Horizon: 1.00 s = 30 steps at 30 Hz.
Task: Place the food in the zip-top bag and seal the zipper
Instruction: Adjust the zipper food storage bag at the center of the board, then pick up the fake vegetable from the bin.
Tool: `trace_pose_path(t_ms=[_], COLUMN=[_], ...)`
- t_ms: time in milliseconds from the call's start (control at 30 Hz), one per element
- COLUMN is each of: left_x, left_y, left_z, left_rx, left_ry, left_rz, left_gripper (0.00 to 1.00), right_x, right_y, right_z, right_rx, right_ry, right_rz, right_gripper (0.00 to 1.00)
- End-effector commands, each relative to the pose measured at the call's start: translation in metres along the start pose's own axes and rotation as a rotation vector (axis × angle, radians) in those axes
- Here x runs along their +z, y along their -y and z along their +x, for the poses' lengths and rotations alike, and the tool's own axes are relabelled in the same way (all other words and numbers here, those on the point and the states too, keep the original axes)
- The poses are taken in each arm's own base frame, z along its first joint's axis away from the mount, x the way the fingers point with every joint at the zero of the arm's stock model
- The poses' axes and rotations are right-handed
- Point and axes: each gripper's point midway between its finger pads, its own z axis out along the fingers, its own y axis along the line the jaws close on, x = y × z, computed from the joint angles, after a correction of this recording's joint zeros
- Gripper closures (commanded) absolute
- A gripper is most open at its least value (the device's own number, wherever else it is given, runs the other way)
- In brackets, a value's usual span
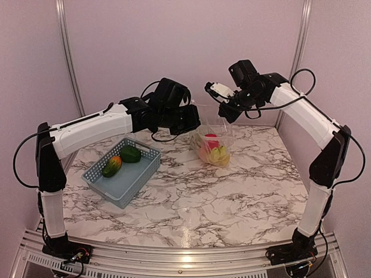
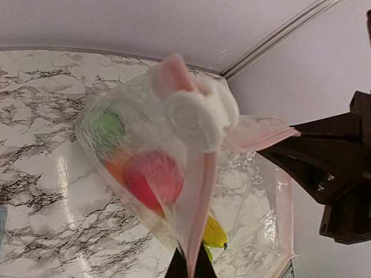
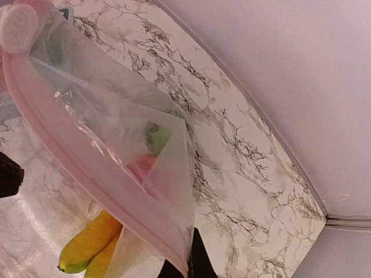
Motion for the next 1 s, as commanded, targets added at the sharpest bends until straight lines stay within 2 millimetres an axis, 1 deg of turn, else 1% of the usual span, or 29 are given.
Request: trace_pose_path(t_ms=[0,67,100,167,200,233,267,300,367,400,433,467,500,567,633,800,867,900,967], left_x=[-0.038,-0.022,-0.012,0.001,0.001,0.001,0.000,-0.002,-0.009,-0.013,-0.017,-0.022,-0.028,-0.039,-0.049,-0.065,-0.071,-0.075,-0.090], left_y=[0.048,0.033,0.025,0.020,0.022,0.022,0.023,0.023,0.026,0.026,0.026,0.026,0.026,0.022,0.013,-0.034,-0.043,-0.047,-0.056], left_z=[-0.038,-0.026,-0.016,-0.006,-0.007,-0.007,-0.010,-0.015,-0.024,-0.028,-0.030,-0.032,-0.034,-0.029,-0.025,-0.014,-0.010,-0.009,-0.017], left_rx=[0.054,0.052,0.042,0.030,0.031,0.034,0.037,0.044,0.070,0.085,0.104,0.119,0.128,0.146,0.182,0.245,0.278,0.298,0.326], left_ry=[0.134,0.080,0.030,-0.019,-0.017,-0.015,-0.003,0.014,0.043,0.054,0.063,0.071,0.076,0.058,0.052,0.065,0.054,0.050,0.077], left_rz=[0.119,0.077,0.056,0.055,0.061,0.064,0.063,0.061,0.068,0.068,0.067,0.066,0.067,0.076,0.064,-0.075,-0.094,-0.108,-0.168], left_gripper=[1.00,1.00,1.00,1.00,0.99,0.96,0.93,0.87,0.70,0.59,0.45,0.10,0.02,0.01,0.01,0.01,0.01,0.01,0.01], right_x=[-0.031,-0.033,-0.034,-0.037,-0.040,-0.042,-0.045,-0.047,-0.053,-0.056,-0.058,-0.060,-0.060,-0.060,-0.058,-0.044,-0.041,-0.040,-0.038], right_y=[0.046,0.051,0.053,0.057,0.059,0.061,0.064,0.066,0.070,0.072,0.074,0.075,0.077,0.077,0.076,0.066,0.063,0.061,0.056], right_z=[-0.008,-0.006,-0.006,-0.009,-0.011,-0.013,-0.016,-0.018,-0.025,-0.028,-0.029,-0.031,-0.032,-0.032,-0.030,-0.016,-0.014,-0.012,-0.009], right_rx=[-0.031,-0.019,-0.016,-0.011,-0.009,-0.005,-0.003,0.001,0.004,0.006,0.009,0.010,0.013,0.013,0.012,0.006,0.004,0.003,0.001], right_ry=[0.025,0.024,0.026,0.038,0.046,0.054,0.065,0.074,0.096,0.106,0.112,0.118,0.122,0.124,0.115,0.073,0.066,0.061,0.054], right_rz=[0.228,0.239,0.244,0.255,0.259,0.266,0.276,0.284,0.302,0.309,0.318,0.325,0.329,0.330,0.323,0.278,0.263,0.254,0.229], right_gripper=[1.00,1.00,1.00,1.00,1.00,1.00,1.00,1.00,1.00,1.00,1.00,1.00,1.00,1.00,1.00,1.00,1.00,1.00,1.00])
